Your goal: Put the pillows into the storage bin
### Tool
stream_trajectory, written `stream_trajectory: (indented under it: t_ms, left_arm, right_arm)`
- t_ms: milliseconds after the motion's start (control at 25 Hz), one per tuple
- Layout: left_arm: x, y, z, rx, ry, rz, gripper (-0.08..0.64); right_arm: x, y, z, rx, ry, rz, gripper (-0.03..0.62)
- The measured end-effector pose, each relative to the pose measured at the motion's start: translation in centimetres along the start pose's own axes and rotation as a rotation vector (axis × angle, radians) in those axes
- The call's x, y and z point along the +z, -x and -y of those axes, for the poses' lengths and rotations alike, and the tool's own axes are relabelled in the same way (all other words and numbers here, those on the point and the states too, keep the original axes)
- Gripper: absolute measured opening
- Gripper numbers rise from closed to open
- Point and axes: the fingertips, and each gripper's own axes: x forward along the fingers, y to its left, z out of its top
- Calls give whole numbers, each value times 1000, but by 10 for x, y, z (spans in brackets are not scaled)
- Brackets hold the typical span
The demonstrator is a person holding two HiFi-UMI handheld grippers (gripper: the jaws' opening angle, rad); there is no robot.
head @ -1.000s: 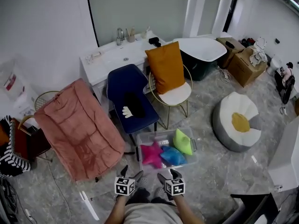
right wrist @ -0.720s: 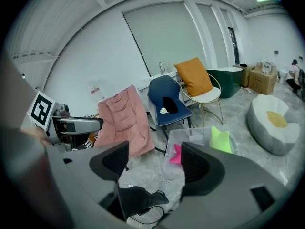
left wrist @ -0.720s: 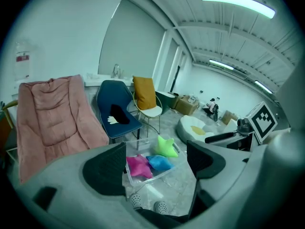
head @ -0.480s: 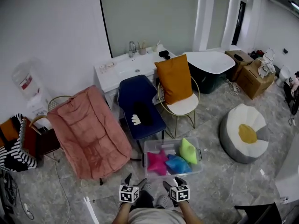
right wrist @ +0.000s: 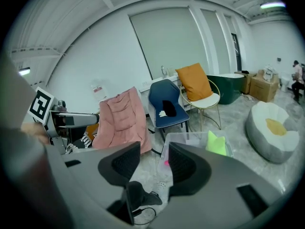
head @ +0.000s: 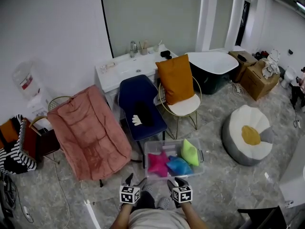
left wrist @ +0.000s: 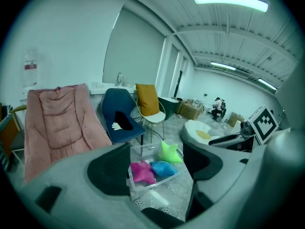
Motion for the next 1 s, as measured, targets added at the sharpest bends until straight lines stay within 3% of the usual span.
stream_trajectory:
  t_ms: [360, 640, 760, 1000]
  left_arm:
    - [17, 2, 6, -13, -5, 53, 188]
    - [3, 1, 19, -53, -45, 34, 74]
    - [-4, 2, 17, -55, -37, 11, 19]
    - [4, -3, 34, -80, -56, 19, 9]
  right_arm:
    - [3, 4, 9, -16, -17, -4, 133]
    - [-3, 9, 19, -49, -59, 23, 4]
    - [-7, 13, 21, -51, -88, 35, -2]
    - [-14, 20, 28, -77, -114, 51, -3]
